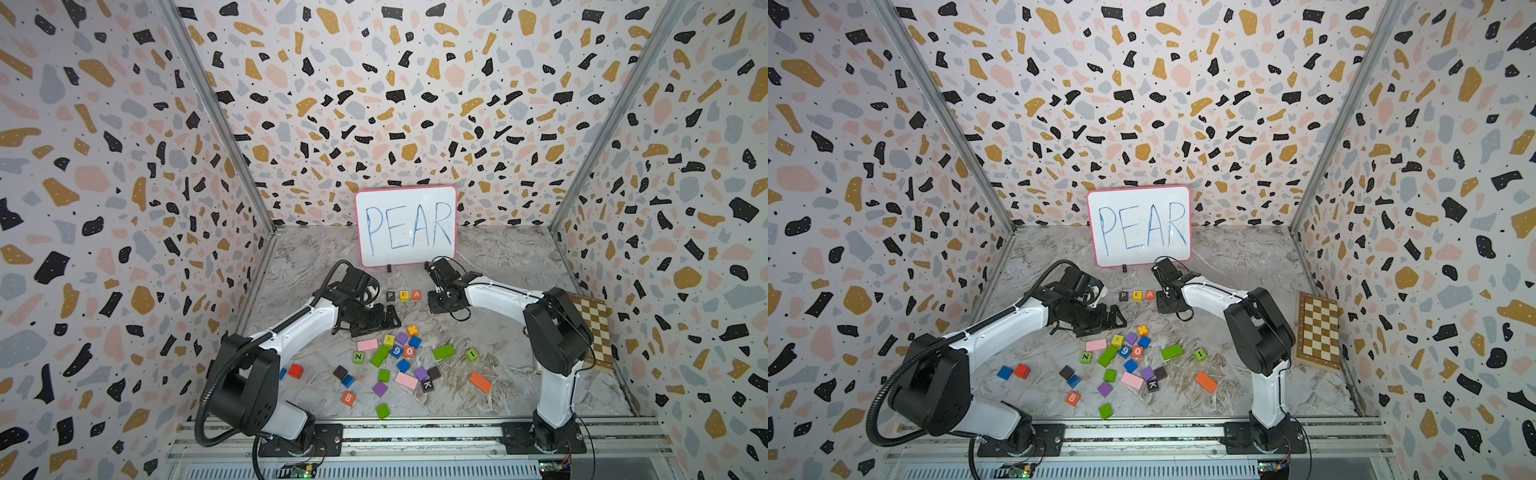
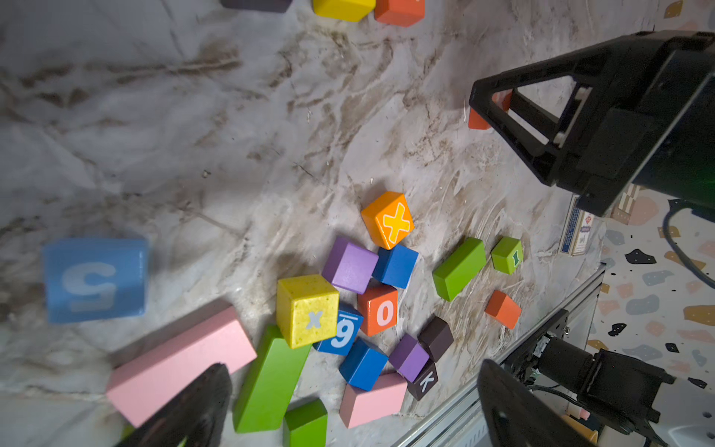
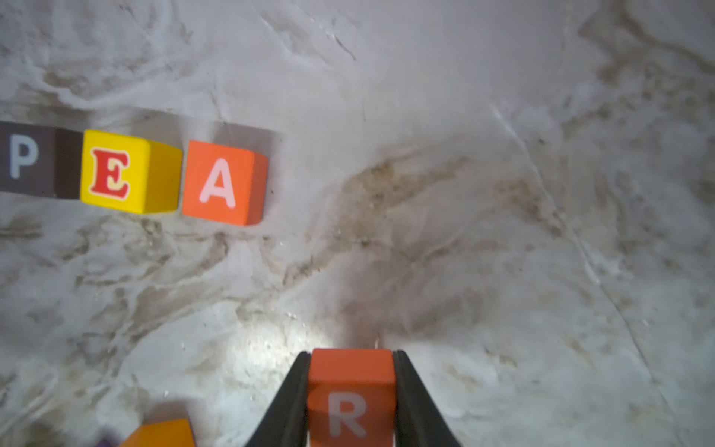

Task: Spell the uppercase word “pear” with letter blocks
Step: Place the letter block at the center of the board.

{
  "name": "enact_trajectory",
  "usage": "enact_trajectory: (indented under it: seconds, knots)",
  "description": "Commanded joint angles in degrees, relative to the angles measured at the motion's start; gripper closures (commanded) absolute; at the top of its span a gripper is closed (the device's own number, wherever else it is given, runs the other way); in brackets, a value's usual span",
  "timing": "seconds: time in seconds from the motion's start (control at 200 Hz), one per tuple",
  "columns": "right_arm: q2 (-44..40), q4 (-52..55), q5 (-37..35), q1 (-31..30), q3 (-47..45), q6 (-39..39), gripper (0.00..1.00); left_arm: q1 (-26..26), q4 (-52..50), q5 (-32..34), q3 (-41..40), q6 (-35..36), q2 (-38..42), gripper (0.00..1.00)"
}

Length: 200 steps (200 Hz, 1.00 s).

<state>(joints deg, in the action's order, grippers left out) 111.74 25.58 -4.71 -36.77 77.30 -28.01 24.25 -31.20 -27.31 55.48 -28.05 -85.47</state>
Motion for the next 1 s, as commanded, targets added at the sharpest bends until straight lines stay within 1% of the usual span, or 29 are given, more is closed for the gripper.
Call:
enact_trajectory:
  seconds: [0.0, 0.155, 0.315, 0.546, 0.996]
  knots:
    - [1.9, 0.0, 0.6, 0.6, 4.2, 1.6, 0.73, -1.2, -0.4, -2.5, 2.5, 1.4, -1.2, 0.01]
    - [6.2, 0.6, 1.1, 1.1, 8.3, 1.8, 0.73, -2.0, -0.3, -2.5, 2.5, 0.4, -1.8, 0.01]
    - [8.4, 0.4, -0.6, 1.6, 10.5, 2.4, 0.73, -2.5, -0.4, -2.5, 2.0, 0.2, -1.4, 0.01]
    - [11.2, 0.7, 0.3, 2.4, 14.1, 2.1, 0.73, -2.8, -1.1, -2.0, 1.2, 0.5, 0.0, 0.01]
    - [11.8, 1.9, 2.7, 2.4, 15.1, 1.2, 0.72, -3.2, -1.3, -2.2, 0.5, 0.8, 0.8, 0.01]
